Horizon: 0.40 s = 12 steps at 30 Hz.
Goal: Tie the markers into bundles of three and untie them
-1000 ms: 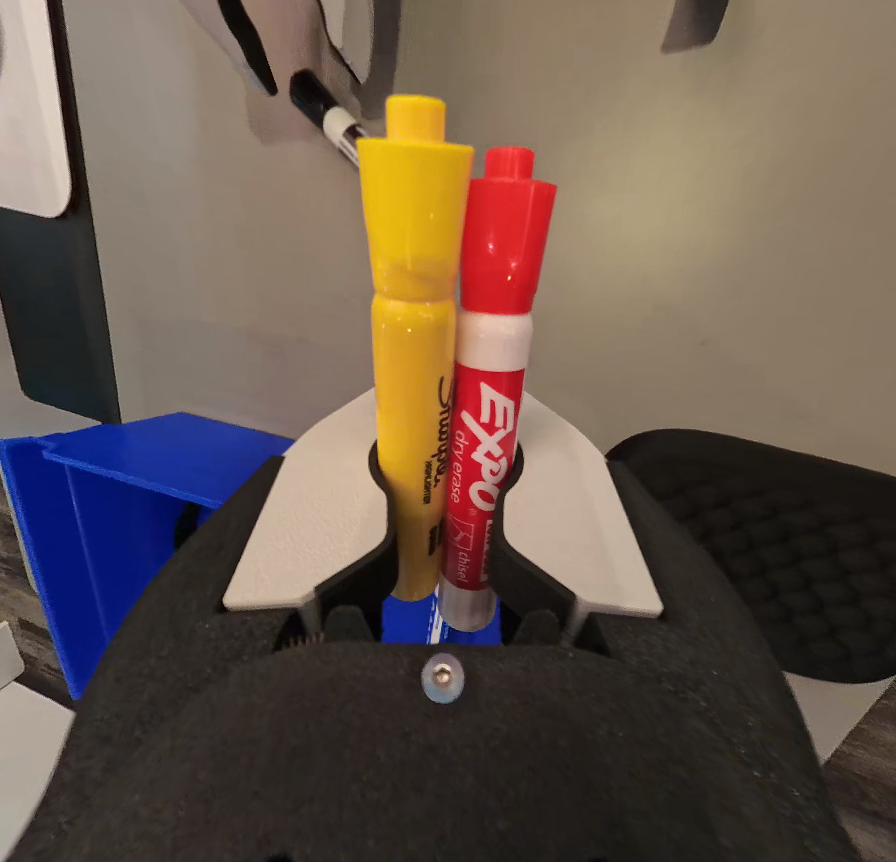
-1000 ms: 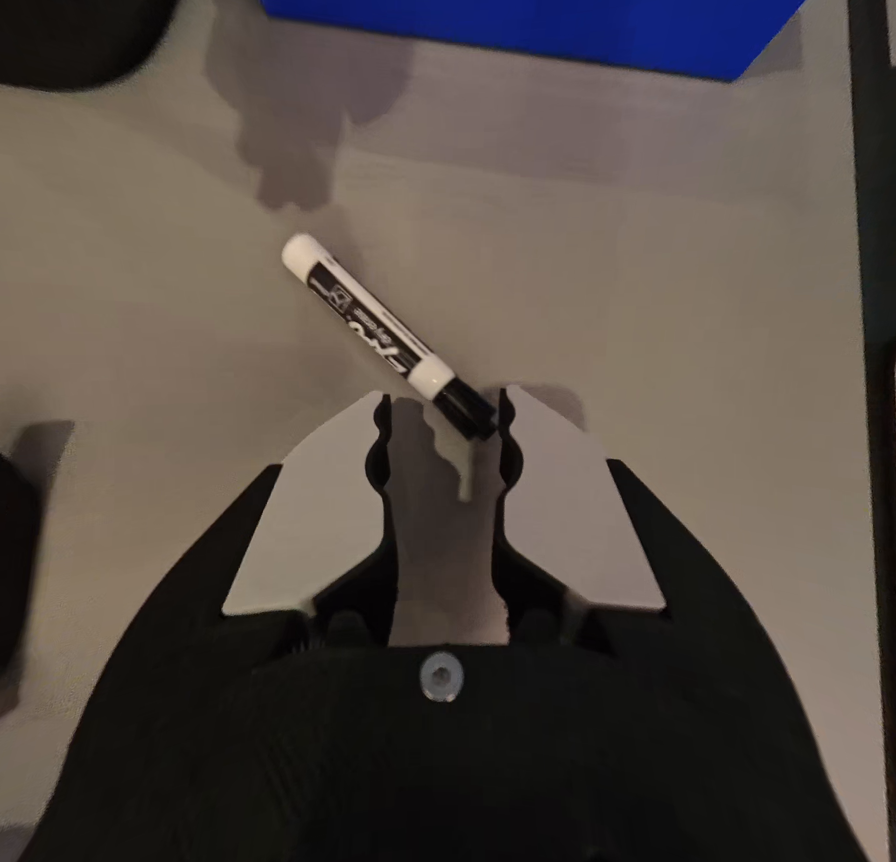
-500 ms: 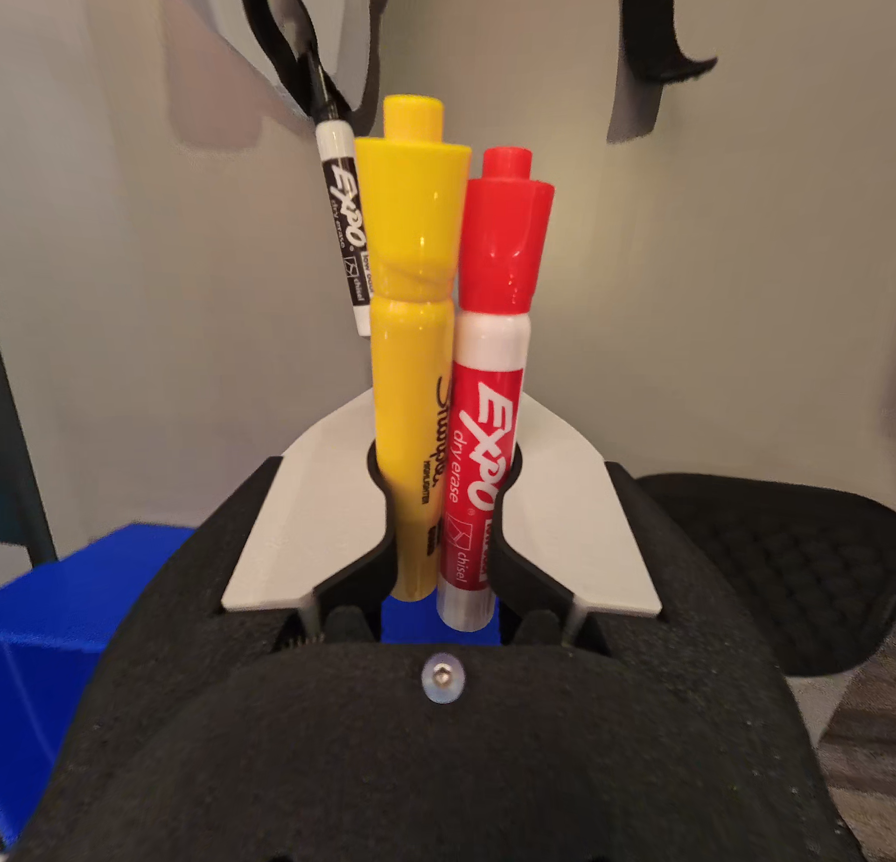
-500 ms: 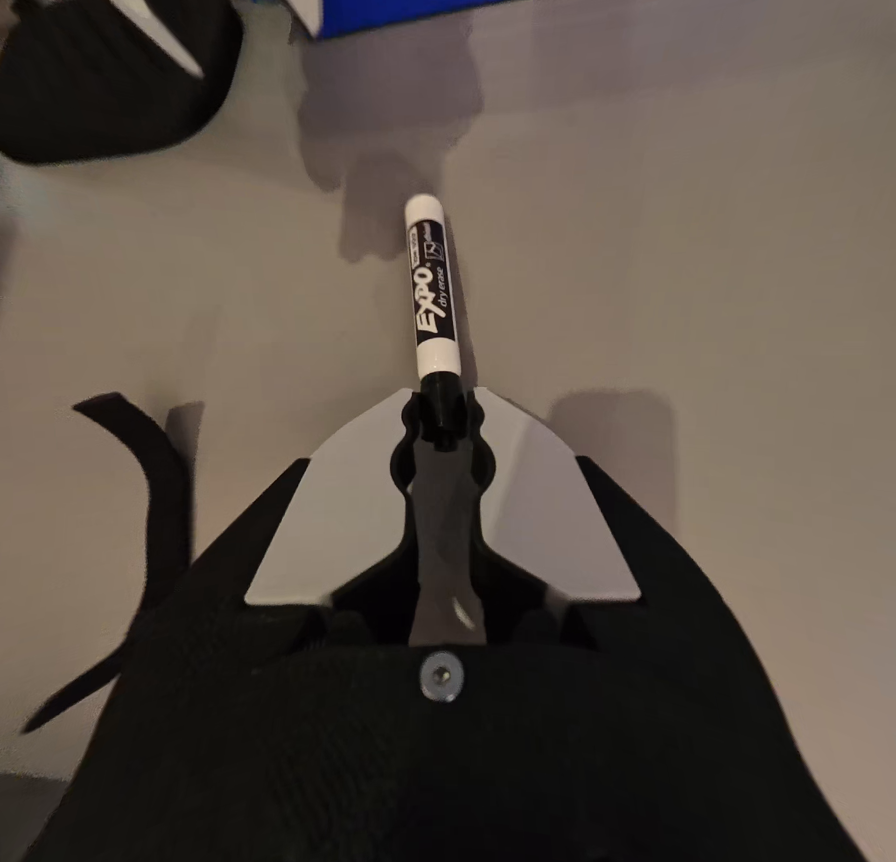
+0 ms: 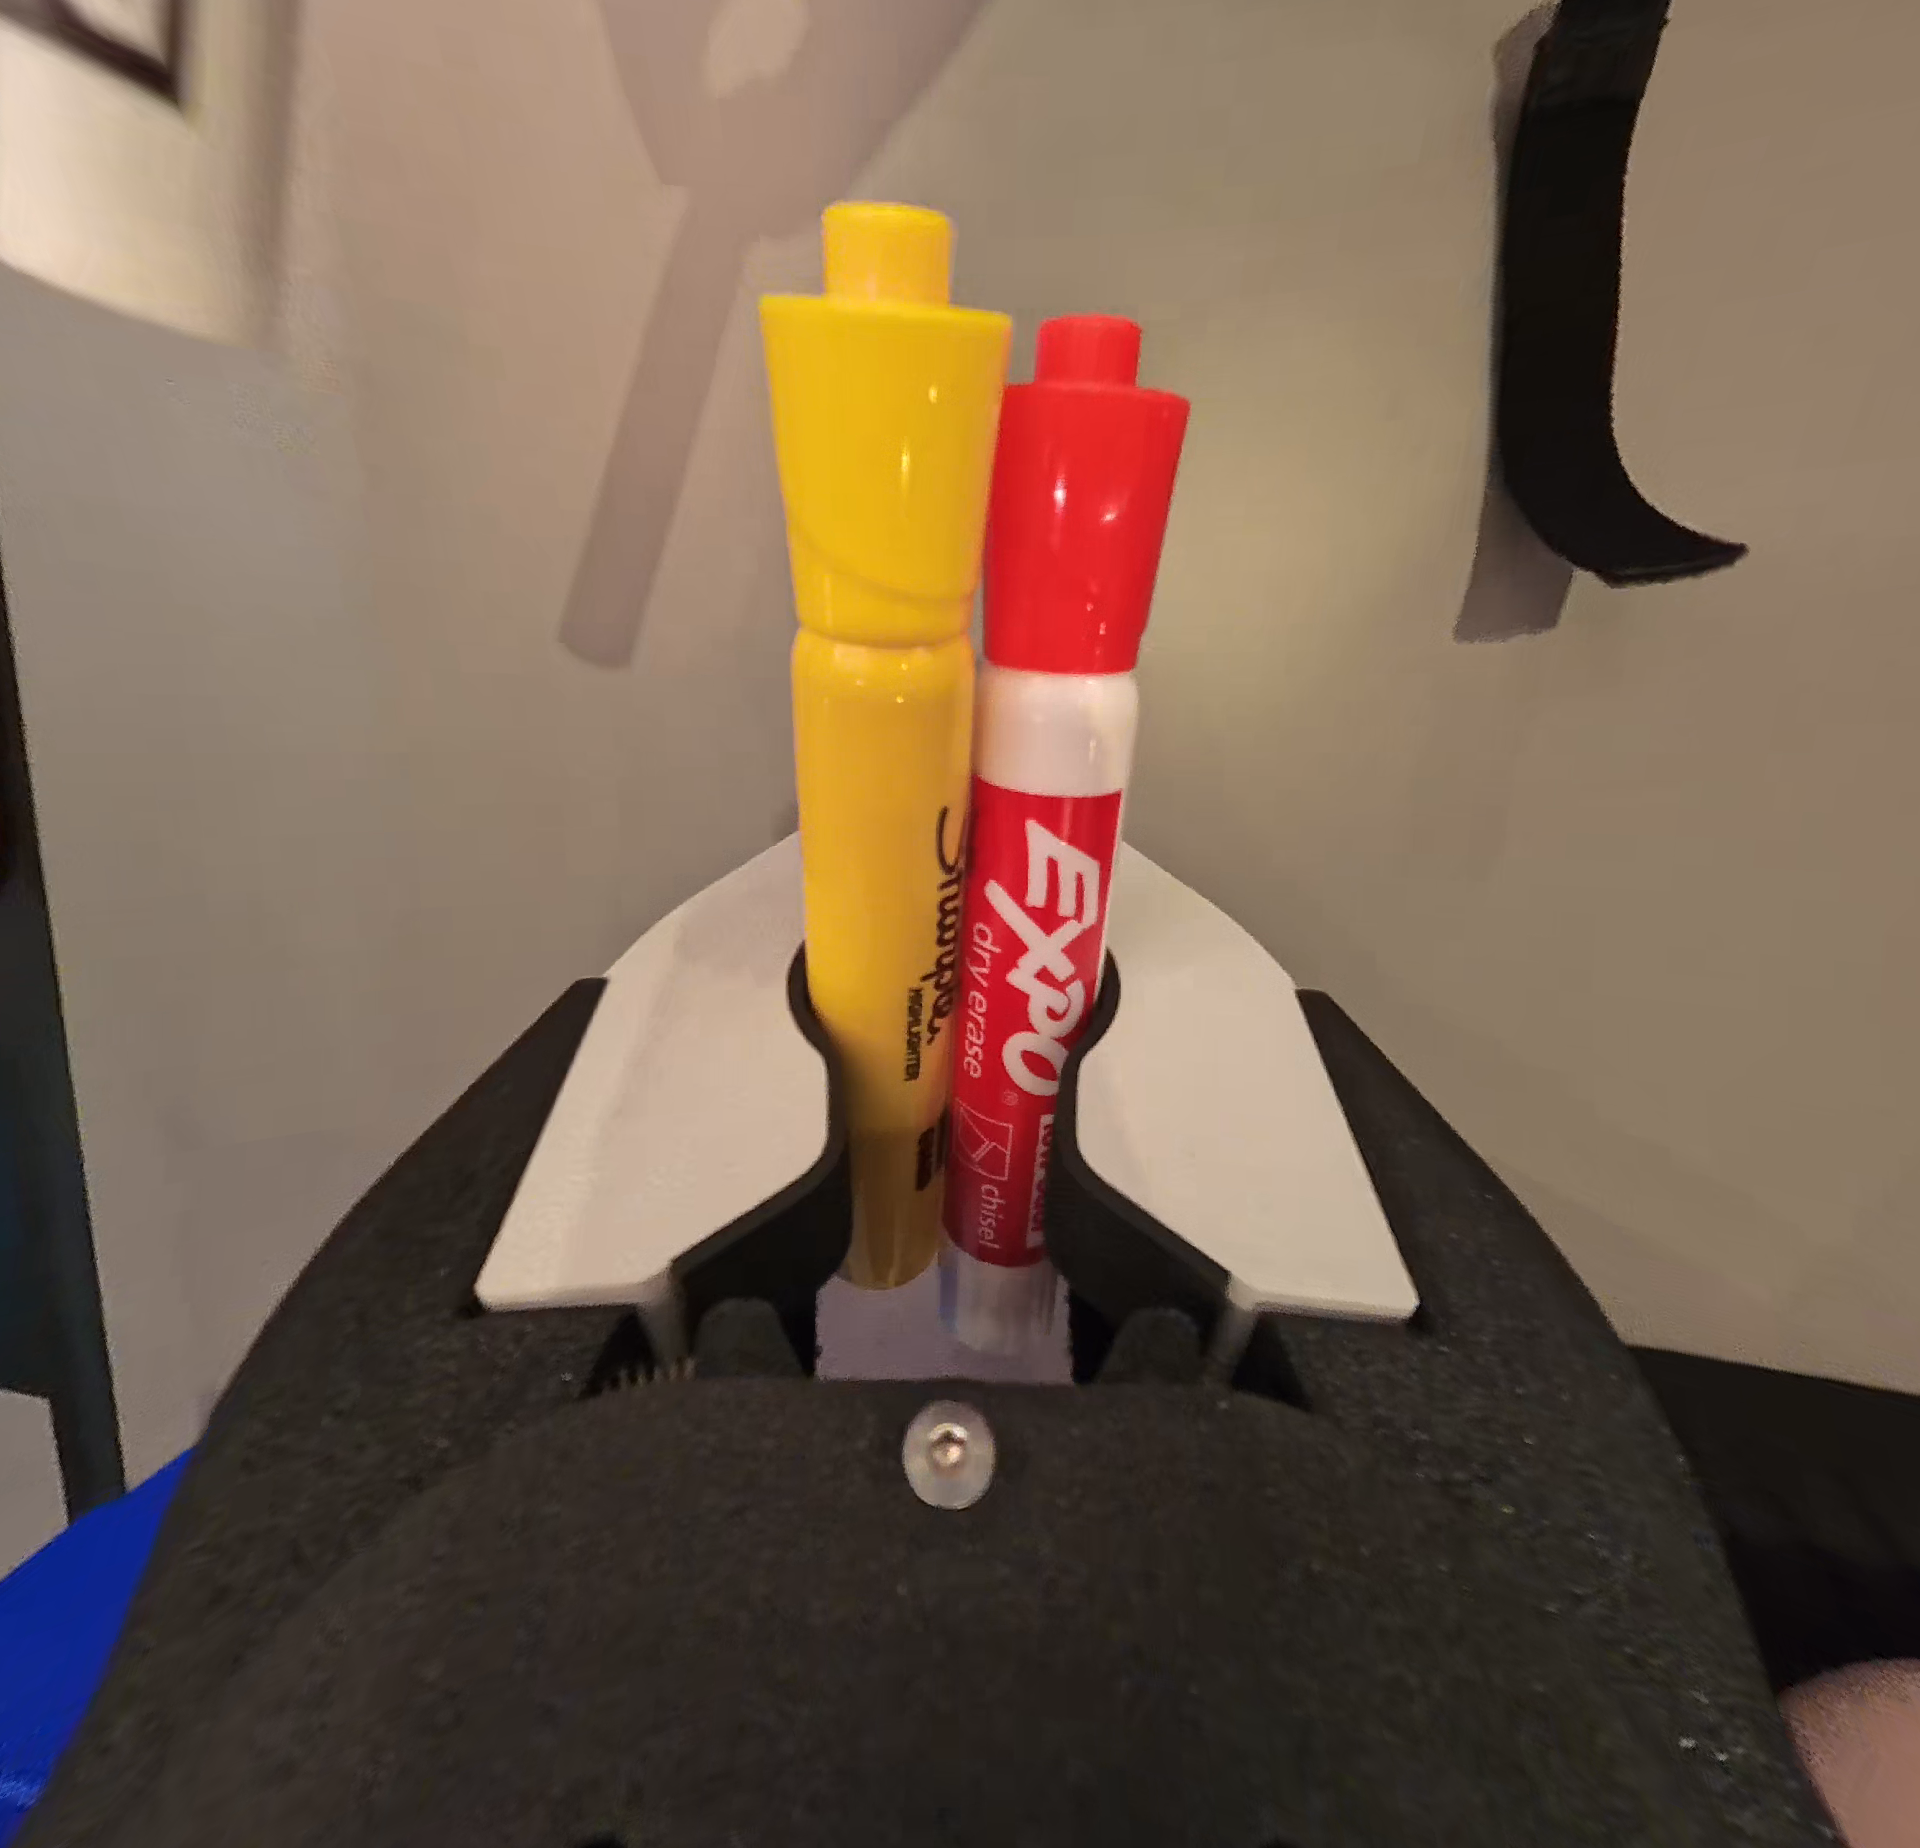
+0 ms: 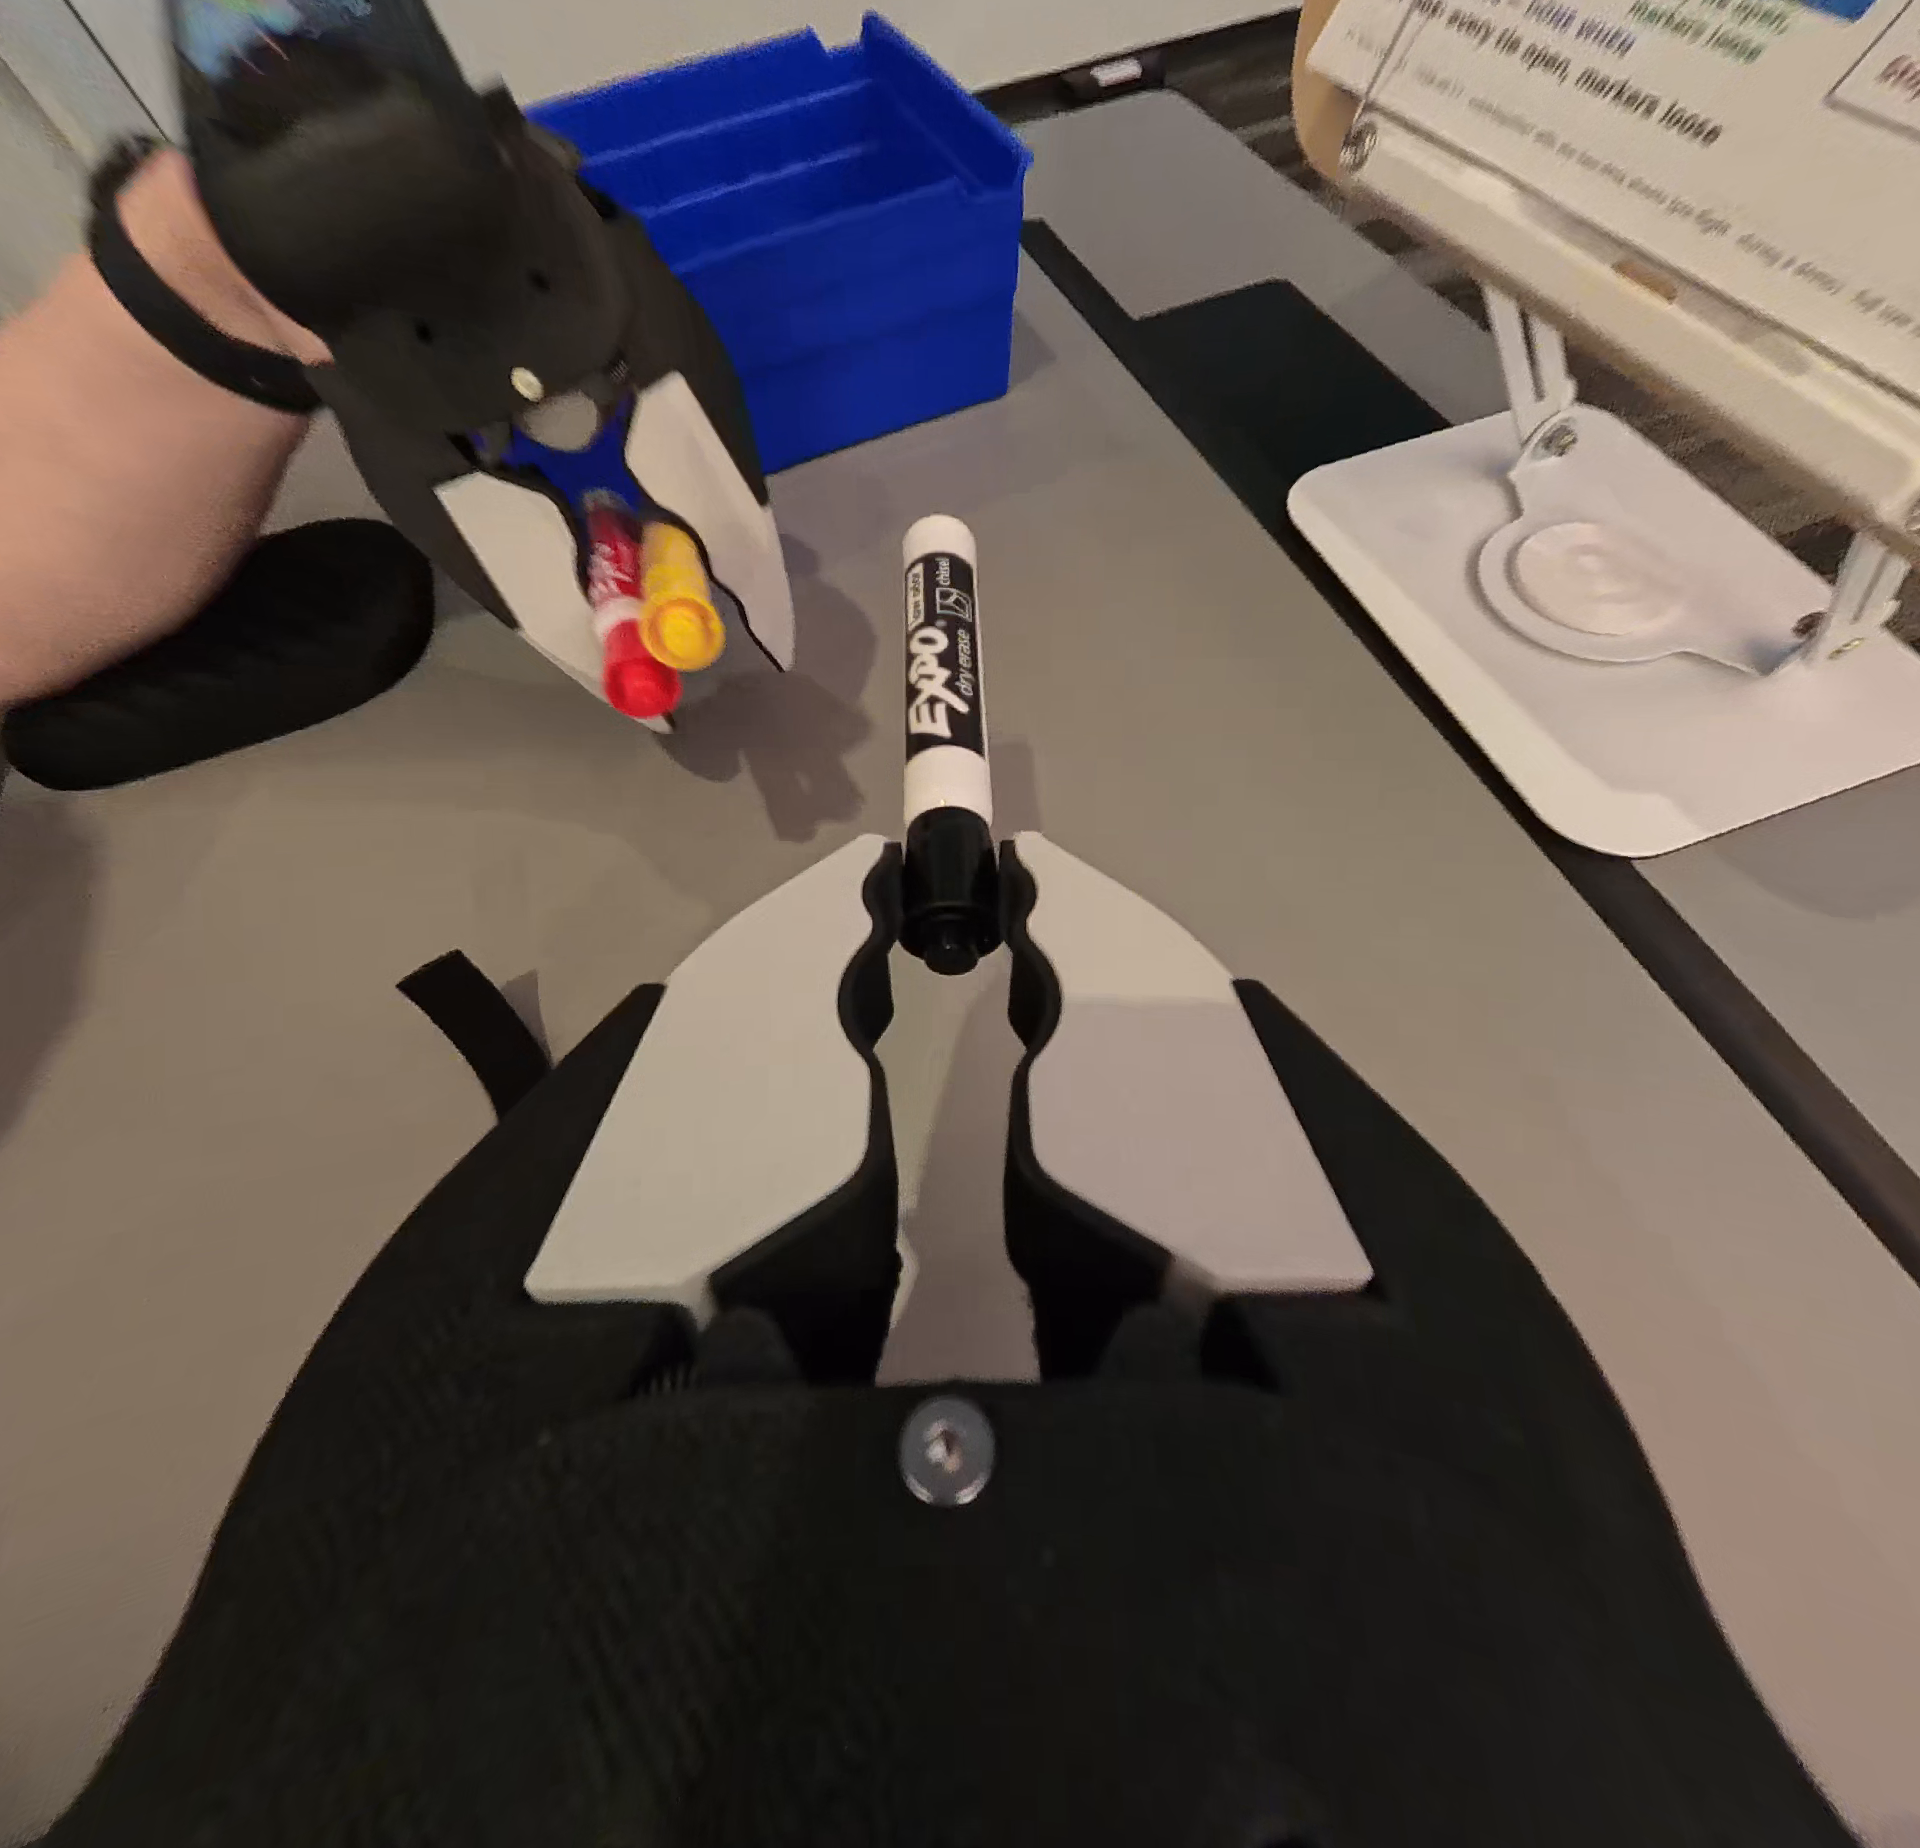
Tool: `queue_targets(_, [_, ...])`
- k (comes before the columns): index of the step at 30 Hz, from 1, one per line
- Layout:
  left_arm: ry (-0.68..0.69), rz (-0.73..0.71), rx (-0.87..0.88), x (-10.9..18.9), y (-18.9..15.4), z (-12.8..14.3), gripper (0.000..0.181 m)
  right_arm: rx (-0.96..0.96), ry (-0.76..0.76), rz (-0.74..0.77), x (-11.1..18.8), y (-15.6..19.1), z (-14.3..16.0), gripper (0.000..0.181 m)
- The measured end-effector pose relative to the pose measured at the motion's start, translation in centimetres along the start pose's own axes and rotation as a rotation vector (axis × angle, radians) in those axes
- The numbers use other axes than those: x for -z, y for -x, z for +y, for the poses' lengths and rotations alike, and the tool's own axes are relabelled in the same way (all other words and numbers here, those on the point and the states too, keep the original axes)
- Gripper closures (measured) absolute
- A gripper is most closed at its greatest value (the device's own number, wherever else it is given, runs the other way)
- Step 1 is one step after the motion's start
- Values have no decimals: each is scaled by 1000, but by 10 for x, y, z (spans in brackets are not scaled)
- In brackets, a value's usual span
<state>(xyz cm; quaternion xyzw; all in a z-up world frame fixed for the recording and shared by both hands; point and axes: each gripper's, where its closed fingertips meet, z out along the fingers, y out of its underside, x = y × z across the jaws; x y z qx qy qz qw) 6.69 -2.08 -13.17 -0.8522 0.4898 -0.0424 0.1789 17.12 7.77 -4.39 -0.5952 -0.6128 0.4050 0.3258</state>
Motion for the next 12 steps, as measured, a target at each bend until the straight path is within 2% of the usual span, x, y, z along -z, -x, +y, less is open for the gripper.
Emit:
queue_targets(5, [89, -19, 8, -18, 12, 12, 140, 95, -57, -63, 11, 21, -17, 162])
queue_targets(9, [43, 12, 32, -22, 12, 12, 140, 154, 15, -108, -6, 36, -13, 162])
queue_targets(12, [35, -9, 32, -17, 13, 14, 140, 163, -22, -165, -16, 48, -18, 162])
